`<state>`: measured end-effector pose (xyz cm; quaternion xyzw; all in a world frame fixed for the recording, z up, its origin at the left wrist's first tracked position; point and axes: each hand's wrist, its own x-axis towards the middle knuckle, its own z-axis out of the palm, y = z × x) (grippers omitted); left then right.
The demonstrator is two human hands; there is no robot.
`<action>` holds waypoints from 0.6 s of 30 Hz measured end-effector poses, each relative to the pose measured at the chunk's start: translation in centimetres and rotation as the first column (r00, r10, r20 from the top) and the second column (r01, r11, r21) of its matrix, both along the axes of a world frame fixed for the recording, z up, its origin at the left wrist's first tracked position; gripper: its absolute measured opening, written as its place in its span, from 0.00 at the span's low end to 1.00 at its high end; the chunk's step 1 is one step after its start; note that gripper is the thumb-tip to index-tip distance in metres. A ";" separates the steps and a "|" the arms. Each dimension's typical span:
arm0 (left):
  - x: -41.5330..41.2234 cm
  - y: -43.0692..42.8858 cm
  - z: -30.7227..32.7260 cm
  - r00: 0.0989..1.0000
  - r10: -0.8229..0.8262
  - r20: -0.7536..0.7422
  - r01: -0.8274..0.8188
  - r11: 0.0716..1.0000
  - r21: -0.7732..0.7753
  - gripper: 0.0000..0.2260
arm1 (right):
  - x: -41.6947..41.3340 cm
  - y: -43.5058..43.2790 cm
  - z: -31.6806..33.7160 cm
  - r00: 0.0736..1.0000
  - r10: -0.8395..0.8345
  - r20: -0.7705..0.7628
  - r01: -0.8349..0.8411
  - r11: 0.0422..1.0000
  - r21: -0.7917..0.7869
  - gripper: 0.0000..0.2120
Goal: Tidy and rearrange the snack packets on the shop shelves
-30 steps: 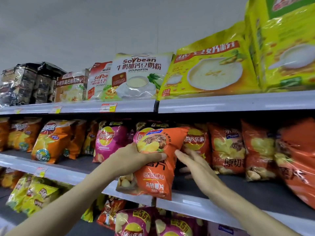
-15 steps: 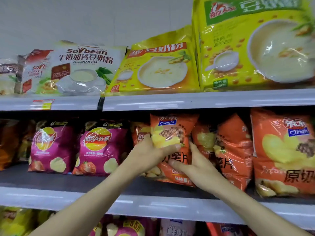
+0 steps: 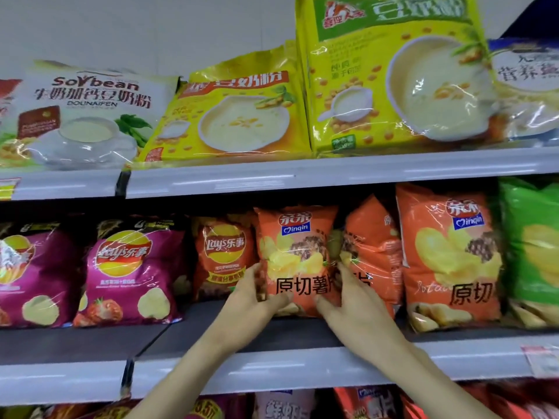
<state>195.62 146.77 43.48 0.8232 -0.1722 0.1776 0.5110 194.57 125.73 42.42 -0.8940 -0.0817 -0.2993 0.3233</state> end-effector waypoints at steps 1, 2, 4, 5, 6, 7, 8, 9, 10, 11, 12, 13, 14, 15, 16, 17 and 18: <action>0.4 0.1 -0.2 0.999 0.040 0.005 -0.040 0.999 0.009 0.31 | -0.1 -0.2 -0.2 1.000 -0.019 0.017 0.019 1.000 -0.015 0.36; 0.7 0.1 -0.4 0.997 0.075 0.010 -0.075 0.997 0.024 0.29 | -0.2 -0.3 -0.4 0.999 -0.032 0.032 0.033 0.999 -0.026 0.32; 0.9 -0.1 -0.5 0.995 0.097 0.015 -0.097 0.993 0.061 0.26 | -0.2 -0.3 -0.6 0.998 -0.035 0.043 0.035 0.999 0.000 0.25; 1.0 -0.1 -0.6 0.996 0.089 0.026 -0.091 0.993 0.077 0.25 | -0.2 -0.4 -0.5 0.999 -0.035 0.032 0.035 0.999 0.010 0.23; 1.1 -0.2 -0.7 0.996 0.078 0.034 -0.081 0.993 0.088 0.26 | -0.1 -0.4 -0.4 0.999 -0.035 0.013 0.035 0.999 0.007 0.22; 1.1 -0.2 -0.9 0.997 0.066 0.046 -0.070 0.992 0.101 0.27 | 0.0 -0.4 -0.4 0.999 -0.042 0.000 0.042 0.999 -0.005 0.23; 1.1 -0.2 -1.0 0.997 0.051 0.061 -0.058 0.991 0.123 0.28 | 0.2 -0.5 -0.5 0.998 -0.055 -0.008 0.055 0.998 -0.022 0.24; 1.1 -0.3 -1.1 0.997 0.032 0.070 -0.043 0.987 0.154 0.29 | 0.2 -0.4 -0.4 0.998 -0.067 -0.008 0.067 0.997 -0.036 0.25; 1.1 -0.4 -1.2 0.998 0.010 0.069 -0.022 0.983 0.183 0.30 | 0.3 -0.4 -0.4 0.997 -0.077 -0.011 0.077 0.996 -0.046 0.26; 1.1 -0.4 -1.2 0.998 -0.013 0.057 0.001 0.979 0.206 0.31 | 0.4 -0.4 -0.5 0.996 -0.086 -0.010 0.085 0.995 -0.056 0.27; 1.2 -0.5 -1.1 0.999 -0.031 0.031 0.024 0.975 0.220 0.33 | 0.5 -0.3 -0.5 0.995 -0.095 -0.009 0.094 0.993 -0.068 0.28; 1.3 -0.5 -1.1 0.999 -0.048 0.004 0.046 0.972 0.231 0.34 | 0.7 -0.2 -0.5 0.994 -0.108 -0.009 0.107 0.991 -0.080 0.28; 1.4 -0.4 -1.1 0.998 -0.061 -0.015 0.063 0.970 0.234 0.35 | 0.7 -0.1 -0.5 0.993 -0.116 -0.009 0.114 0.990 -0.087 0.29; 1.5 -0.4 -1.0 0.997 -0.073 -0.029 0.077 0.970 0.231 0.36 | 0.8 0.0 -0.5 0.993 -0.121 -0.011 0.120 0.988 -0.094 0.29; 1.7 -0.3 -1.0 0.996 -0.076 -0.037 0.082 0.970 0.229 0.38 | 0.8 0.0 -0.5 0.992 -0.127 -0.015 0.125 0.987 -0.098 0.29; 1.7 -0.3 -1.0 0.996 -0.076 -0.047 0.084 0.970 0.229 0.40 | 0.8 0.1 -0.5 0.991 -0.130 -0.018 0.127 0.987 -0.102 0.29; 1.7 -0.3 -1.0 0.996 -0.073 -0.053 0.083 0.969 0.231 0.40 | 0.8 0.1 -0.5 0.991 -0.133 -0.020 0.130 0.986 -0.104 0.29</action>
